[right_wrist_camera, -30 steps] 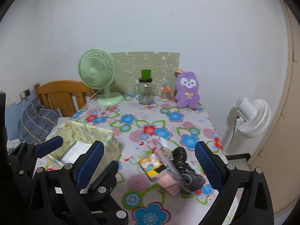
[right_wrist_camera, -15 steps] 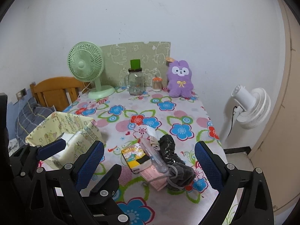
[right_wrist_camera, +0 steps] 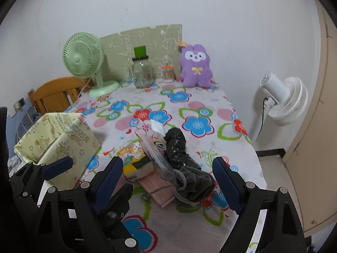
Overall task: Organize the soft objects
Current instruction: 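Withdraw both tools from the box toward the yellow snack pack and grey fabric, then grasp the yellow cartoon-bear pack with the left tool while the right tool grasps the grey knit fabric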
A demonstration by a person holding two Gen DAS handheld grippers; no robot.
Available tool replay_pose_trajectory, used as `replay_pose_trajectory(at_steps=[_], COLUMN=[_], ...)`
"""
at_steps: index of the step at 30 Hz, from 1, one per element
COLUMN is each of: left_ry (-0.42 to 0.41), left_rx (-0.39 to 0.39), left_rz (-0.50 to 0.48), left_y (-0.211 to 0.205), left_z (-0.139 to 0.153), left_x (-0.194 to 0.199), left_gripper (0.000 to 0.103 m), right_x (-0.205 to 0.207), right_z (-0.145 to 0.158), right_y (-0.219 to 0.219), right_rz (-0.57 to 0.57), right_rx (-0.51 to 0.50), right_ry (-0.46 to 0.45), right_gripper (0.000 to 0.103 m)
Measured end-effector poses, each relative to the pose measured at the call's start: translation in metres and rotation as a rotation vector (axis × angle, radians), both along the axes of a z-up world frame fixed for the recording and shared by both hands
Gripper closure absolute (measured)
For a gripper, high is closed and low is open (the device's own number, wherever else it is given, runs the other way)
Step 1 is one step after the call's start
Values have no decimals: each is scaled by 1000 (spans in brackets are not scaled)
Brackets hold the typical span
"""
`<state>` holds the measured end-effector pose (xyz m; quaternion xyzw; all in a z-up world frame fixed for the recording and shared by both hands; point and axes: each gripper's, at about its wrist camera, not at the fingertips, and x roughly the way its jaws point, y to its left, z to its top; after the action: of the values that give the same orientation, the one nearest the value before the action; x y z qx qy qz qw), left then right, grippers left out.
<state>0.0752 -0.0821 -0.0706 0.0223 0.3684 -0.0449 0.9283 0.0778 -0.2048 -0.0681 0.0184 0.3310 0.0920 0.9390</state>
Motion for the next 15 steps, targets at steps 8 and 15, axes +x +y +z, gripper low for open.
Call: replay_pose_trajectory(at_steps=[8, 15], left_ry=[34, 52], left_rx=[10, 14], left_rz=[7, 12], left_y=[-7, -11], left_z=[-15, -23], left_x=[21, 37], left_gripper=[3, 4], right_x=[18, 32], right_z=[-15, -23], right_y=[-8, -12], right_rz=[-6, -11], right_rx=[8, 11], right_ry=[45, 72], right_gripper=[20, 25])
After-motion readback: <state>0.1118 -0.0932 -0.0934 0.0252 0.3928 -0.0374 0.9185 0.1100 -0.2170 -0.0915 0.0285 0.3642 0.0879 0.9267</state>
